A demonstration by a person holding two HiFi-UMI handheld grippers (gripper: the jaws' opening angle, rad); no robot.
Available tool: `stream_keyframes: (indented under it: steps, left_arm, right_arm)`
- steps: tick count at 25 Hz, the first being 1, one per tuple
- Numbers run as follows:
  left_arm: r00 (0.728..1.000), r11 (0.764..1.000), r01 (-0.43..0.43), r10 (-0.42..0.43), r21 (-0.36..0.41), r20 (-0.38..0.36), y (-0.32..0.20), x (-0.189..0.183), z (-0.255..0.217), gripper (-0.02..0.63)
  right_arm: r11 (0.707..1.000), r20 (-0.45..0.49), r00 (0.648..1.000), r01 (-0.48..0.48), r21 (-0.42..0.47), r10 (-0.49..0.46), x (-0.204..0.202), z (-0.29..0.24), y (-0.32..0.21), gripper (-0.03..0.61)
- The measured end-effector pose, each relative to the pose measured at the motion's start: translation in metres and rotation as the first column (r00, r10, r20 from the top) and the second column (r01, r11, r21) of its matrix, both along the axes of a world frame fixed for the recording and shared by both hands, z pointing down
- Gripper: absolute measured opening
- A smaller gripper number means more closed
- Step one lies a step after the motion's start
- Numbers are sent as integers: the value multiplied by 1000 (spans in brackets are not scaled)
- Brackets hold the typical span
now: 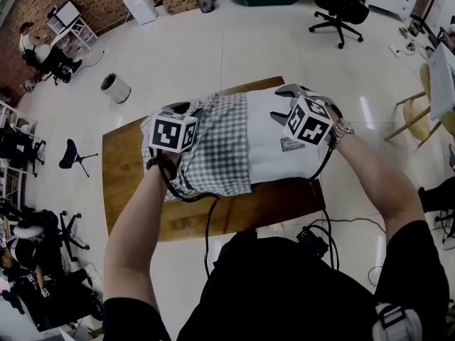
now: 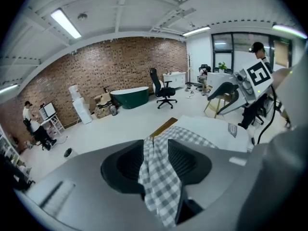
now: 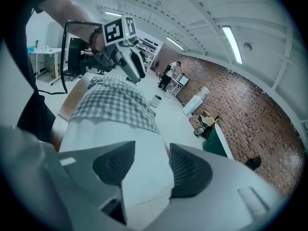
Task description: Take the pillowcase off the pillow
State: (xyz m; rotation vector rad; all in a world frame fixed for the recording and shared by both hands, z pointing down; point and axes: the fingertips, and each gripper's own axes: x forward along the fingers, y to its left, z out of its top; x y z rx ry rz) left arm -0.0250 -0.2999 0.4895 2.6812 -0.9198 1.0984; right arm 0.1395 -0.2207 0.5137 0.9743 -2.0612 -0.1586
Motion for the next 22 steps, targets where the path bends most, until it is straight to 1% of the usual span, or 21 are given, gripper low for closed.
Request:
stream_keyframes:
  steps: [3, 6, 10, 13, 16, 18, 20, 22]
  left_arm:
    - [994, 994, -103, 105, -40, 41, -25, 20, -12, 174]
    - [977, 978, -200, 204, -66, 66, -50, 40, -18, 182]
    - [955, 954, -271, 283, -132, 88, -67, 53, -10, 186]
    - [936, 930, -311, 335, -198, 104, -79, 59, -1, 195]
    - [916, 900, -339, 382, -273, 125, -91, 63, 19, 209]
    - [903, 880, -348, 408, -324, 138, -97, 64, 37, 216]
    - [891, 856, -353, 430, -377, 143, -99, 64, 55, 220]
    - [885, 830, -354, 447, -432, 133, -103, 64, 68, 222]
  right_arm:
    - [999, 18, 1000, 4, -44, -3, -3, -12, -38, 222]
    - [996, 36, 999, 7, -94, -4, -7, -12, -73, 222]
    - [988, 64, 998, 23, -153, -13, -12, -2, -101, 222]
    - [978, 86, 996, 48, -201, -31, -16, 1, -118, 222]
    - [963, 109, 993, 72, -261, -45, -17, 15, -137, 222]
    - [947, 114, 992, 84, -312, -50, -16, 31, -145, 224]
    - [922, 124, 991, 93, -375, -49, -15, 49, -148, 224]
    - [893, 144, 989, 101, -438, -41, -16, 62, -154, 224]
